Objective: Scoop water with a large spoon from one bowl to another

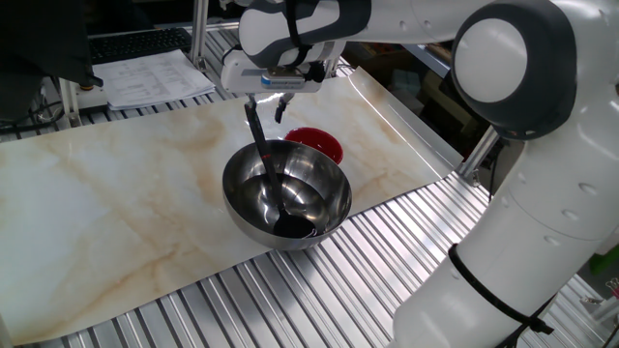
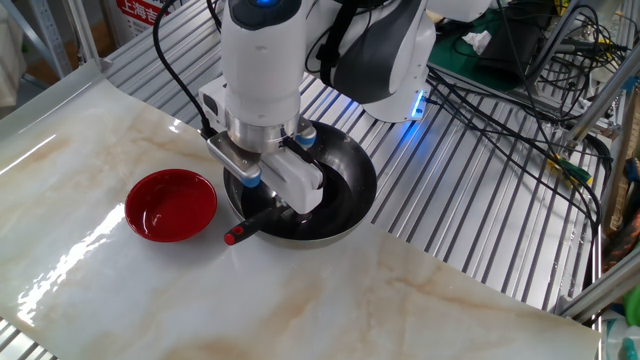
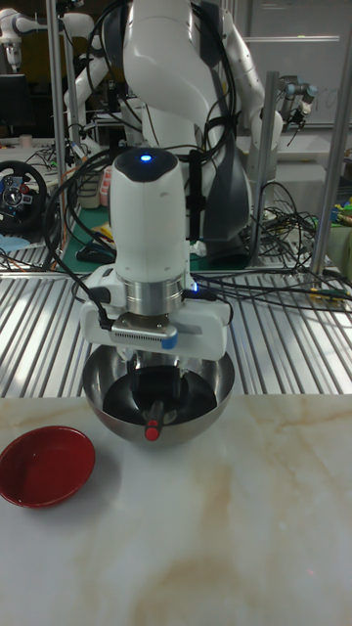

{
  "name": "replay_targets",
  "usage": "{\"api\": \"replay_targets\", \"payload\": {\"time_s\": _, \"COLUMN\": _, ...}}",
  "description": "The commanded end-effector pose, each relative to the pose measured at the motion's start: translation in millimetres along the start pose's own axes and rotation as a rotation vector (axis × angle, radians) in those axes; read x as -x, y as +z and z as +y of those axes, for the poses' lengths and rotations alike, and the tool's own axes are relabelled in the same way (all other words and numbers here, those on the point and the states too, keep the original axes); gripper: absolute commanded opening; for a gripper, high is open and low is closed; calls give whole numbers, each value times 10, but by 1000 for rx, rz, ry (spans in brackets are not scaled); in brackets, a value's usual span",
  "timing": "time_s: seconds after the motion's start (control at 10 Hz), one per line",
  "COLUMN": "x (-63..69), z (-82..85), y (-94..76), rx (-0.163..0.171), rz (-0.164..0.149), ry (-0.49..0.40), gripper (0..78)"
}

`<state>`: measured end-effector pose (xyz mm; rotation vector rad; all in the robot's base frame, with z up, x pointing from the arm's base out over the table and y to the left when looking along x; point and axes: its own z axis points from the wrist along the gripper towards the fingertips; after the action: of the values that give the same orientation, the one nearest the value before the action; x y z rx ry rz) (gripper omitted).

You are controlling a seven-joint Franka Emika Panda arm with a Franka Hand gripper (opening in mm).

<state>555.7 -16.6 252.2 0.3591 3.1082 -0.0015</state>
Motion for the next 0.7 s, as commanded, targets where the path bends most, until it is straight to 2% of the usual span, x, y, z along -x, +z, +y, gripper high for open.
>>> {"api": "replay_targets", "payload": {"time_s": 0.1, "x": 7, "z": 0, "y": -12, "rx": 2, "rz": -1, "ry": -1, "gripper": 774}}
{"api": "replay_targets", "payload": {"time_s": 0.7, "x": 32, "z": 37, "y": 36, "rx": 4, "rz": -5, "ry": -1, "gripper": 774}}
